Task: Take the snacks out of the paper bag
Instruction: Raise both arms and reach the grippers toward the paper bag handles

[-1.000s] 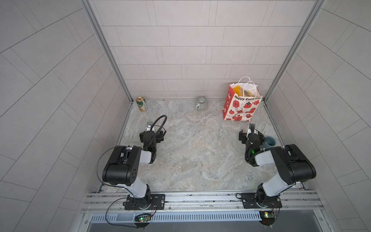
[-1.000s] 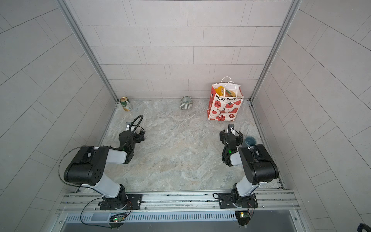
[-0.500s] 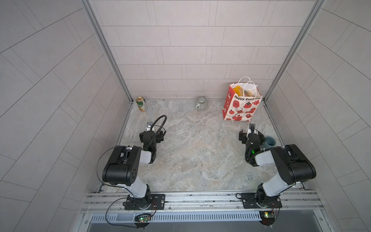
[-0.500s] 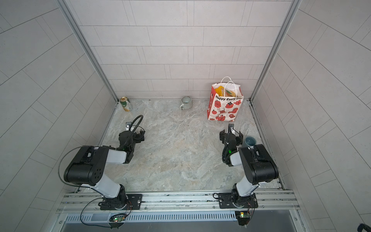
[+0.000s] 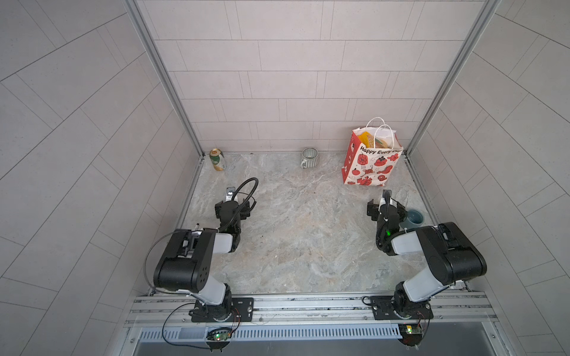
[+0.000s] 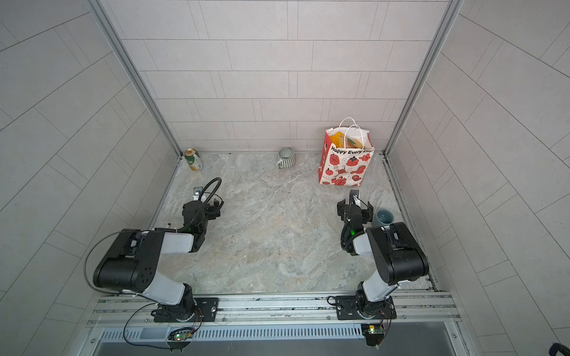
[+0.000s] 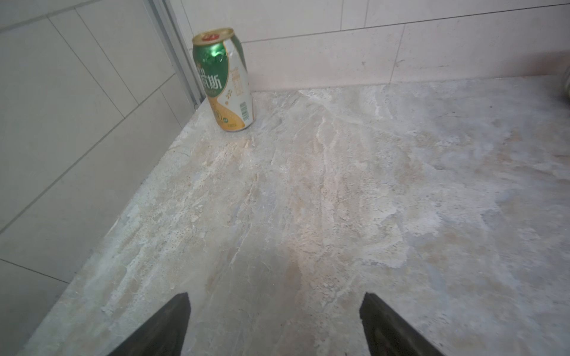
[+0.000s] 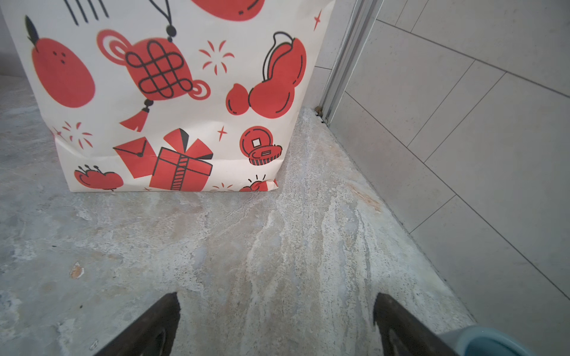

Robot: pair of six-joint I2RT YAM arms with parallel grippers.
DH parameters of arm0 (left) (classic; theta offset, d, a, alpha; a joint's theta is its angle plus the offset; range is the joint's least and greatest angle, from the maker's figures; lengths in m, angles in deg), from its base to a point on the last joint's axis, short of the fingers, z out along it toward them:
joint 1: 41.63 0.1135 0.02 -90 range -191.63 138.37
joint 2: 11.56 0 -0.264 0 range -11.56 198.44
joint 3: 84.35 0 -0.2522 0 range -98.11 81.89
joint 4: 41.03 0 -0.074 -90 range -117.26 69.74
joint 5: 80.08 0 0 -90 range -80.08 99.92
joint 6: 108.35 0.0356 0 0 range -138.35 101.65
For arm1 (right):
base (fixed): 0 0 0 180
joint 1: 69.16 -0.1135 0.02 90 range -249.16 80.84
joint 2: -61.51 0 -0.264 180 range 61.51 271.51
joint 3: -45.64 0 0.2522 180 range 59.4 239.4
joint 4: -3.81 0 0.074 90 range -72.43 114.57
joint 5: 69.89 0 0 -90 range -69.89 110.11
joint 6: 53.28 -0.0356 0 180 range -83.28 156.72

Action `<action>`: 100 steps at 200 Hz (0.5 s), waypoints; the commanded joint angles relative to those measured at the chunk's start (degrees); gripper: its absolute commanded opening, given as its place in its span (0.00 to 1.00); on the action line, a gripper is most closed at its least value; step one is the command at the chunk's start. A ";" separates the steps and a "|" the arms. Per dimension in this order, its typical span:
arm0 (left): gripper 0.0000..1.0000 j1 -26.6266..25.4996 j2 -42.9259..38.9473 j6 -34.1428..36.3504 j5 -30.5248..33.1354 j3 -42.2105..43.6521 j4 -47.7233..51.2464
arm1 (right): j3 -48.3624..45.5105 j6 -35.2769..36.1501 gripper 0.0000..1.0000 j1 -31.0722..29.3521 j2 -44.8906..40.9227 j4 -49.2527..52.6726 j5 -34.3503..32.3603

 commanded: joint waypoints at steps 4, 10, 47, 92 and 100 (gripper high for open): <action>0.92 -5.23 -13.76 -1.03 4.97 -1.62 6.45 | 5.39 -2.60 0.99 -4.62 -17.72 16.74 -10.47; 0.91 -5.34 -16.93 -4.88 2.05 -2.45 7.80 | 6.89 -9.30 0.99 -3.99 -21.95 22.51 -9.59; 0.84 -11.54 -21.16 -13.20 -5.80 -22.44 29.49 | 13.23 -26.40 0.80 1.97 -31.25 31.11 12.57; 0.38 -20.39 -4.63 -13.66 -11.74 -47.34 46.77 | 41.41 -24.78 0.43 7.90 -19.16 55.88 22.63; 0.35 -21.99 -1.91 -12.57 -12.49 -50.89 49.13 | 45.79 -25.01 0.40 10.89 -16.56 59.38 25.65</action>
